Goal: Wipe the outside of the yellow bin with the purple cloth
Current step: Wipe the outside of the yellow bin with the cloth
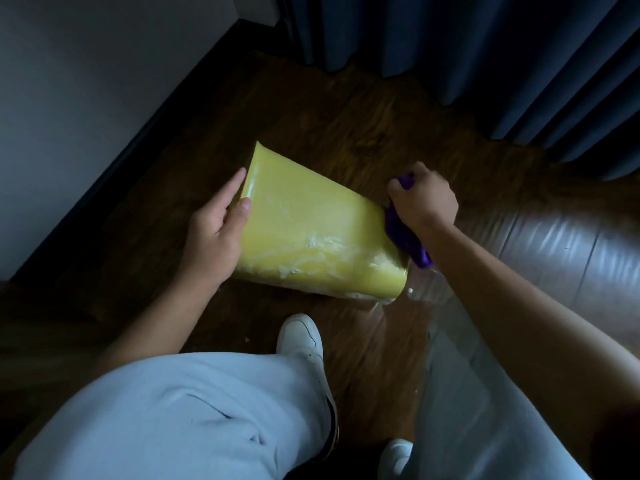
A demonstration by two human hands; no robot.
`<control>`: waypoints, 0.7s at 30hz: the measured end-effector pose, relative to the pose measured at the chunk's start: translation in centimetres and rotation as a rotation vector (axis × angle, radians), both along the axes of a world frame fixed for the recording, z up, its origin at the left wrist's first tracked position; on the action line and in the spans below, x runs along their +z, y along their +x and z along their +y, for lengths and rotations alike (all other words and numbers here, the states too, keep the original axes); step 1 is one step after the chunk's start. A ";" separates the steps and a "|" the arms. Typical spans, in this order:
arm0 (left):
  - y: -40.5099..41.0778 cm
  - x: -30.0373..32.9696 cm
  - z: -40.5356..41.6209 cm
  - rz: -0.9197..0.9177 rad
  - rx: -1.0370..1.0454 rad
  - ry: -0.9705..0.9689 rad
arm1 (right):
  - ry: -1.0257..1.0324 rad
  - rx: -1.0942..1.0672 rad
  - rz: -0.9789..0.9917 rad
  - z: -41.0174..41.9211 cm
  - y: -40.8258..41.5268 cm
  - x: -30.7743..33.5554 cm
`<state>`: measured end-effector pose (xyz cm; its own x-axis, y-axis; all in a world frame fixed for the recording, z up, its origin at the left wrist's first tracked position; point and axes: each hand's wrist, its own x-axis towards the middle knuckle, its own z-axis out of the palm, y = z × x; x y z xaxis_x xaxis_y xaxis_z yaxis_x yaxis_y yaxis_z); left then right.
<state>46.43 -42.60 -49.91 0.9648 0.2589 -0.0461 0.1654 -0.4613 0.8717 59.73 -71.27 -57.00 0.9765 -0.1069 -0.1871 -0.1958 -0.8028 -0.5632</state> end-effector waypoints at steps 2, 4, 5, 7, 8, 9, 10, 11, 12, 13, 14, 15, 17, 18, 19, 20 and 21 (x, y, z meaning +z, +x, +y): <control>0.3 0.0 0.3 0.022 -0.029 -0.063 | 0.119 0.092 -0.165 2.9 0.1 3.3; 0.5 -0.2 0.5 0.029 -0.045 -0.100 | 0.236 0.220 -0.296 6.5 -0.2 6.8; 0.6 -0.4 0.5 0.022 -0.044 -0.108 | 0.272 0.282 -0.350 8.3 -0.4 8.2; 0.8 -0.8 0.6 -0.004 -0.043 -0.116 | 0.287 0.391 -0.406 11.4 -1.5 10.1; 0.9 -1.0 0.6 -0.020 -0.050 -0.117 | 0.265 0.433 -0.409 12.6 -2.2 10.4; 0.9 -1.2 0.5 -0.036 -0.058 -0.110 | 0.223 0.463 -0.410 13.4 -3.0 10.2; 0.9 -1.3 0.5 -0.057 -0.063 -0.093 | 0.179 0.480 -0.419 13.9 -3.9 9.7; 0.8 -1.4 0.4 -0.081 -0.065 -0.074 | 0.154 0.482 -0.440 14.2 -4.9 9.2; 0.7 -1.5 0.4 -0.106 -0.065 -0.056 | 0.156 0.473 -0.465 14.2 -5.8 8.6; 0.5 -1.5 0.3 -0.129 -0.062 -0.042 | 0.172 0.460 -0.486 14.0 -6.5 8.1; 0.3 -1.6 0.4 -0.142 -0.053 -0.032 | 0.188 0.452 -0.500 13.8 -7.1 7.5; 0.1 -1.6 0.4 -0.144 -0.032 -0.023 | 0.194 0.452 -0.506 13.5 -7.7 6.9; -0.4 -1.4 0.6 -0.125 0.034 -0.013 | 0.173 0.475 -0.498 12.3 -8.9 5.5; -0.5 -1.3 0.7 -0.114 0.056 -0.018 | 0.157 0.485 -0.498 11.6 -9.4 4.8; -0.6 -1.2 0.8 -0.106 0.068 -0.028 | 0.145 0.490 -0.501 10.8 -9.9 4.1; -0.6 -1.1 0.9 -0.099 0.076 -0.041 | 0.136 0.487 -0.498 10.0 -10.2 3.4; -0.6 -1.0 1.0 -0.092 0.085 -0.055 | 0.127 0.476 -0.491 9.2 -10.4 2.8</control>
